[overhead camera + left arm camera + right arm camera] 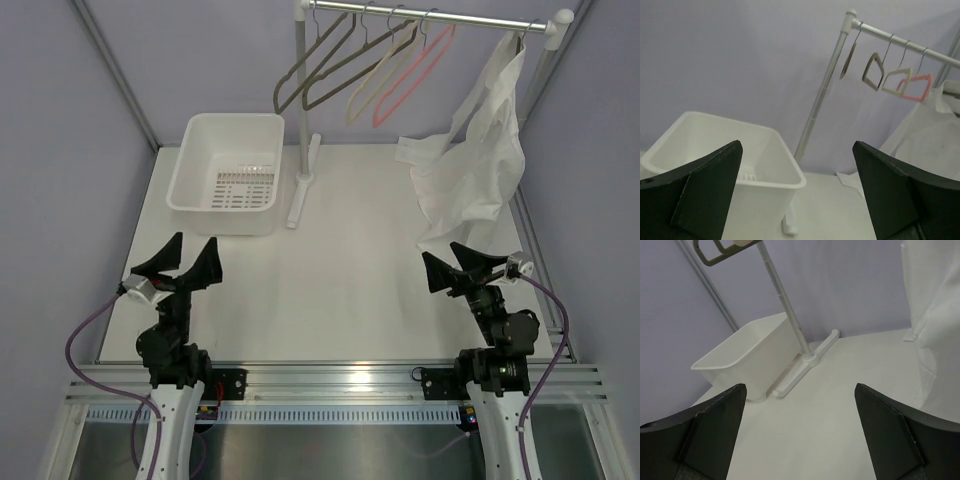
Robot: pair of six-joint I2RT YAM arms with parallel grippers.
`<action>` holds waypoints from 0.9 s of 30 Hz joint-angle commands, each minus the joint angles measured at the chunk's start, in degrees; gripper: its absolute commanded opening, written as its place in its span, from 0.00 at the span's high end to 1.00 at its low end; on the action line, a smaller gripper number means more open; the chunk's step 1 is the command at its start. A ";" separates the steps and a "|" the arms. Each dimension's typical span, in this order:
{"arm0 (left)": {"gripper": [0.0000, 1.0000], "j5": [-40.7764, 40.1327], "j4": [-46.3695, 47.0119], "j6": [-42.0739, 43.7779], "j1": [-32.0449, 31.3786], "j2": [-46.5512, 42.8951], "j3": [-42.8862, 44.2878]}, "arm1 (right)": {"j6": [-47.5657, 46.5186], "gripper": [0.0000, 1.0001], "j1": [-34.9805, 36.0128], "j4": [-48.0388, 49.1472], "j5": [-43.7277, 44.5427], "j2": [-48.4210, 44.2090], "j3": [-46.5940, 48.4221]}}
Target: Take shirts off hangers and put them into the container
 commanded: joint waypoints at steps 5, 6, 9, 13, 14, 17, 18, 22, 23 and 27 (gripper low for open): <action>0.01 -1.90 -17.05 2.29 0.21 -2.75 5.74 | 3.03 0.01 0.20 -1.22 -0.80 3.52 10.34; 0.01 -3.39 -20.03 1.85 0.21 -1.43 10.20 | 3.64 0.01 0.20 -4.54 0.02 4.83 11.76; 0.01 -8.67 -34.53 -1.30 0.21 7.17 18.74 | 3.32 0.00 0.20 -15.33 -1.80 17.44 20.01; 0.01 -6.42 -50.79 -2.11 0.21 19.65 35.85 | -2.48 0.01 0.20 -34.00 -0.41 30.67 34.08; 0.01 -6.14 -56.56 -2.11 0.12 21.85 38.34 | -3.37 0.01 0.20 -36.98 -1.46 32.16 37.93; 0.01 -2.45 -63.72 -2.54 0.12 28.19 46.33 | -0.49 0.01 0.20 -37.11 -8.27 33.85 42.61; 0.01 -0.96 -67.48 -2.20 0.12 30.29 47.85 | 3.78 0.01 0.20 -35.70 -11.54 33.33 43.06; 0.01 8.29 -70.24 2.20 0.12 30.84 50.06 | 16.64 0.01 0.20 -25.33 -20.28 33.15 43.24; 0.01 7.41 -70.59 0.98 0.12 30.49 49.88 | 15.96 0.00 0.29 -28.54 -18.45 33.32 46.89; 0.01 2.47 -73.15 -2.72 0.12 29.17 50.15 | 2.09 0.01 0.20 -46.65 -11.58 41.46 65.26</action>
